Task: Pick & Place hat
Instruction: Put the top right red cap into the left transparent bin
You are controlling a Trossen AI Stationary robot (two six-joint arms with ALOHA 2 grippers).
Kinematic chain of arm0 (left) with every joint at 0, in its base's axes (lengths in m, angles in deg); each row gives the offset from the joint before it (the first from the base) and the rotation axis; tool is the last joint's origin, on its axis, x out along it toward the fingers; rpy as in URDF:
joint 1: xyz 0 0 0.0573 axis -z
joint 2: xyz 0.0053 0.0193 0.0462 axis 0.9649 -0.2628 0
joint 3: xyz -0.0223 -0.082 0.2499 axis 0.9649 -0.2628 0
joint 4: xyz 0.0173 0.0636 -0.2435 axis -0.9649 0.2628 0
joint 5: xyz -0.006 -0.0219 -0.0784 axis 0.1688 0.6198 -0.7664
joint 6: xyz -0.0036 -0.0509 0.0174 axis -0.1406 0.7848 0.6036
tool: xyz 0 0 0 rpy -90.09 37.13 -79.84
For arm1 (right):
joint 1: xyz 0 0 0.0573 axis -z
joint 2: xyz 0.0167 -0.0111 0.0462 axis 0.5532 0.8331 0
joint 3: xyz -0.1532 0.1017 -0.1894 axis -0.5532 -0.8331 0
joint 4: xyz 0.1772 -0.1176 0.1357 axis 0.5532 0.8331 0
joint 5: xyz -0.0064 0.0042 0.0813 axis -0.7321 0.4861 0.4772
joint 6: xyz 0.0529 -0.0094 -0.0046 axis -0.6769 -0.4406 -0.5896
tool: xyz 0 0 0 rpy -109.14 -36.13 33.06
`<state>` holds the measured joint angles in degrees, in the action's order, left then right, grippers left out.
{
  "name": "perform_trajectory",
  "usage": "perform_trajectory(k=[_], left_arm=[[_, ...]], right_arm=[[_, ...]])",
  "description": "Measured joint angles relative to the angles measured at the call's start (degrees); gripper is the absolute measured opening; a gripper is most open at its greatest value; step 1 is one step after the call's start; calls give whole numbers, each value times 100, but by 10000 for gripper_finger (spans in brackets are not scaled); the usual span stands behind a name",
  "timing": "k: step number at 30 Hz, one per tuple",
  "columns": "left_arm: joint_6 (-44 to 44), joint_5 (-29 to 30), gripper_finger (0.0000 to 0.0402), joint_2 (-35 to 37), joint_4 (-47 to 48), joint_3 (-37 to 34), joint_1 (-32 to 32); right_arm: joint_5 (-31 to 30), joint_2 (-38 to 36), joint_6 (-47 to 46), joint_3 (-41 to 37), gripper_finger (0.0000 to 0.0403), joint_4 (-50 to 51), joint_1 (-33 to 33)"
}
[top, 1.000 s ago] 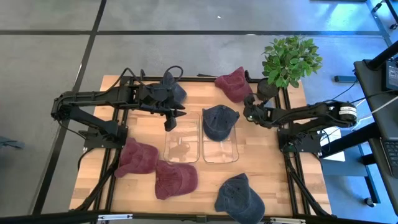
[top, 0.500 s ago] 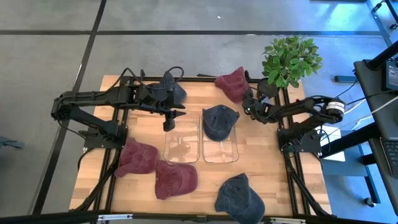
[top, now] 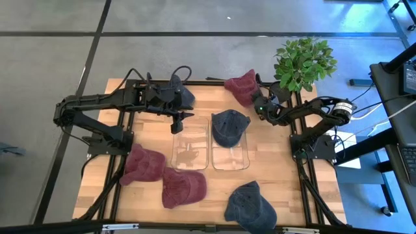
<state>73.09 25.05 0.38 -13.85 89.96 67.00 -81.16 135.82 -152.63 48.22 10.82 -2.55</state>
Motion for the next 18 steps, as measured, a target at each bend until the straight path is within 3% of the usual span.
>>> perform_trajectory(k=[6, 13, 18], left_arm=[[14, -1, 108, 0, -1, 0, -74], [177, -7, 109, 0, -2, -2, -74], [310, -11, 107, 0, 0, -2, -74]], right_arm=[[-3, 0, 10, 0, 207, -13, 39], [-61, -9, 91, 13, 101, -18, 33], [-86, -20, 677, 28, 35, -334, 30]])
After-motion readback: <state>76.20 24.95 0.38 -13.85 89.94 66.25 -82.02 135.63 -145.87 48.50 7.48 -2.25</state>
